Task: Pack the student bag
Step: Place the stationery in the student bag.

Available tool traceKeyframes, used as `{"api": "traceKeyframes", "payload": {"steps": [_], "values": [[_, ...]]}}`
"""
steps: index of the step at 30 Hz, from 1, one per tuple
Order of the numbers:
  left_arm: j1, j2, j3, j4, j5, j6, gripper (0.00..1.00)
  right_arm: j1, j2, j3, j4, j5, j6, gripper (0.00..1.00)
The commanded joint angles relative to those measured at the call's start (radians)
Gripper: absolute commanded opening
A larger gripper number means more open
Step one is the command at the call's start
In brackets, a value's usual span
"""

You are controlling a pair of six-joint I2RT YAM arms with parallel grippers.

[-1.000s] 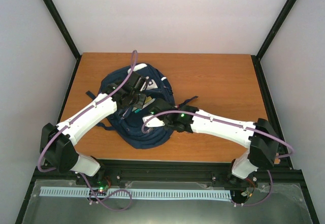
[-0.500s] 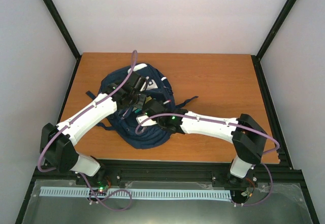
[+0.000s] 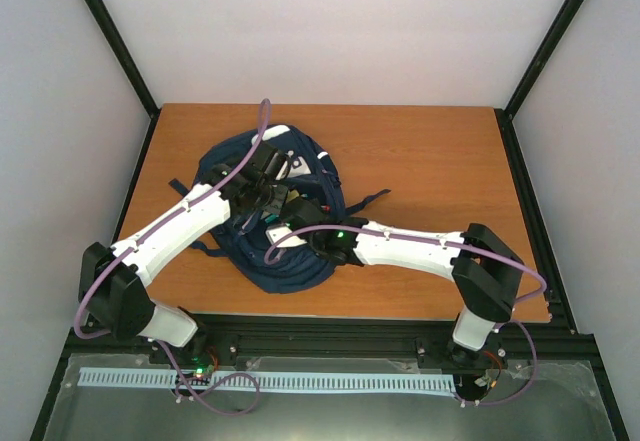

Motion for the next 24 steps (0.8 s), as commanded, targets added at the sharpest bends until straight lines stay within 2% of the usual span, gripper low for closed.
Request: {"api": "traceKeyframes", "payload": {"steps": [1, 7, 15, 19, 24], "values": [[0.001, 0.003, 0.05, 0.01, 0.004, -0.015, 0.09, 0.011, -0.07, -0.011, -0.054, -0.016, 0.063, 0.34], [0.001, 0.007, 0.05, 0.01, 0.004, -0.016, 0.09, 0.009, -0.129, 0.033, -0.198, -0.103, 0.199, 0.38], [0.001, 0.009, 0.049, 0.009, -0.002, -0.016, 0.09, -0.02, -0.183, 0.027, -0.251, -0.155, 0.292, 0.38], [0.001, 0.012, 0.05, 0.008, -0.001, -0.016, 0.1, -0.058, -0.25, -0.001, -0.296, -0.225, 0.361, 0.38], [0.001, 0.011, 0.051, 0.008, 0.005, -0.015, 0.1, -0.144, -0.35, -0.065, -0.366, -0.321, 0.431, 0.44]]}}
